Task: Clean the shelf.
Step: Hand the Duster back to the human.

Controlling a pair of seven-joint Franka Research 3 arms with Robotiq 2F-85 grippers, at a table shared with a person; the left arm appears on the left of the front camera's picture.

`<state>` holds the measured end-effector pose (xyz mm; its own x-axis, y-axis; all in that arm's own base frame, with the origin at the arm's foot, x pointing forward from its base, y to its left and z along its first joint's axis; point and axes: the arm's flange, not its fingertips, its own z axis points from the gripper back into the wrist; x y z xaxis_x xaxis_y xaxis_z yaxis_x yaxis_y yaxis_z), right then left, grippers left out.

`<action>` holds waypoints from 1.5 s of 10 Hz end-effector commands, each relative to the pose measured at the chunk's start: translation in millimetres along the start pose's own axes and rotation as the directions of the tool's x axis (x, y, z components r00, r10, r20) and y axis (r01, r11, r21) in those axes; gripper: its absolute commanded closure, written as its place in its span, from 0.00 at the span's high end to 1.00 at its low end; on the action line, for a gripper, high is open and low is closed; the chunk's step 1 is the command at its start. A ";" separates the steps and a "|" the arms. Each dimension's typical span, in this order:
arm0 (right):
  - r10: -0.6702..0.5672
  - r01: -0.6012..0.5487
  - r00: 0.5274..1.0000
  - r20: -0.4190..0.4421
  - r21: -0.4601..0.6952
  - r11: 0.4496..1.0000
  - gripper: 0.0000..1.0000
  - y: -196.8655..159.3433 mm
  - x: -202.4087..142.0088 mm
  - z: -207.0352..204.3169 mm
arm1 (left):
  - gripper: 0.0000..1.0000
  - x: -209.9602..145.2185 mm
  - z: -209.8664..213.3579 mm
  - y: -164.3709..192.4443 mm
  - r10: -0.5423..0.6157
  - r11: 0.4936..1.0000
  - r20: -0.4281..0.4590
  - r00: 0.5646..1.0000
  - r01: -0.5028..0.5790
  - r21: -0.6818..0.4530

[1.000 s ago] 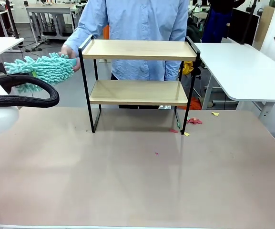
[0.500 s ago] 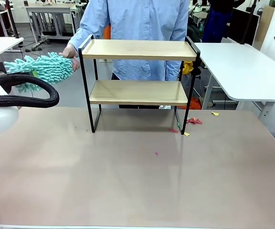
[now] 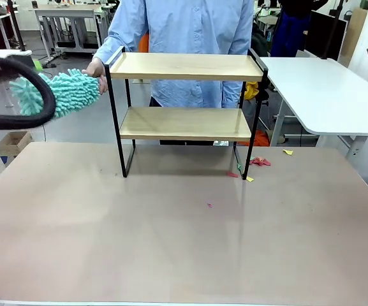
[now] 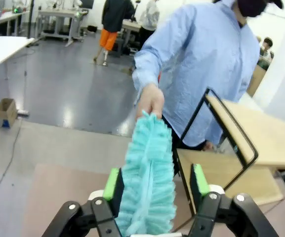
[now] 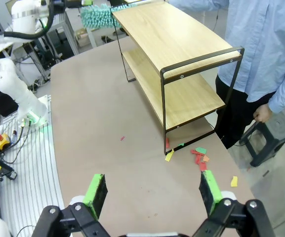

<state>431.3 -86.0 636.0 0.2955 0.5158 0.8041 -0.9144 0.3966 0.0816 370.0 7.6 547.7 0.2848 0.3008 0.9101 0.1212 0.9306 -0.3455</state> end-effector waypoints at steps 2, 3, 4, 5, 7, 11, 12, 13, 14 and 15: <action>0.006 -0.006 1.000 -0.015 0.001 1.000 1.00 0.1 1.5 1.2 | 1.00 105.2 37.9 25.3 0.217 0.975 0.007 0.976 -0.217 0.051; 0.006 -0.006 1.000 -0.015 0.001 1.000 1.00 0.1 1.5 1.2 | 1.00 129.3 43.2 47.0 0.267 0.960 0.011 0.964 -0.267 0.081; 0.006 -0.006 1.000 -0.015 0.001 1.000 1.00 0.1 1.5 1.2 | 1.00 143.7 47.4 64.9 0.313 0.945 0.025 0.949 -0.314 0.087; 0.006 -0.006 1.000 -0.015 0.001 1.000 1.00 0.1 1.5 1.2 | 1.00 147.1 51.4 79.7 0.344 0.933 0.049 0.938 -0.347 0.096; 0.006 -0.006 1.000 -0.015 0.001 1.000 1.00 0.1 1.5 1.2 | 1.00 125.5 38.8 85.6 0.253 0.953 0.046 0.966 -0.257 0.160; 0.006 -0.006 1.000 -0.015 0.001 1.000 1.00 0.1 1.5 1.2 | 1.00 136.6 51.1 96.0 0.334 0.934 0.057 0.941 -0.338 0.115; 0.006 -0.006 1.000 -0.015 0.001 1.000 1.00 0.1 1.5 1.2 | 1.00 136.6 51.1 96.0 0.334 0.934 0.057 0.941 -0.338 0.115; 0.006 -0.006 1.000 -0.015 0.001 1.000 1.00 0.1 1.5 1.2 | 1.00 136.6 51.1 96.0 0.334 0.934 0.057 0.941 -0.338 0.115; 0.006 -0.006 1.000 -0.015 0.001 1.000 1.00 0.1 1.5 1.2 | 1.00 136.6 51.1 96.0 0.334 0.934 0.057 0.941 -0.338 0.115; 0.006 -0.006 1.000 -0.015 0.001 1.000 1.00 0.1 1.5 1.2 | 1.00 136.6 51.1 96.0 0.334 0.934 0.057 0.941 -0.338 0.115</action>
<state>431.9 -86.1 636.8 0.2947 0.5166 0.8039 -0.9149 0.3955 0.0812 373.7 147.5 649.1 0.2534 0.5979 0.7605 -0.0986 0.7980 -0.5945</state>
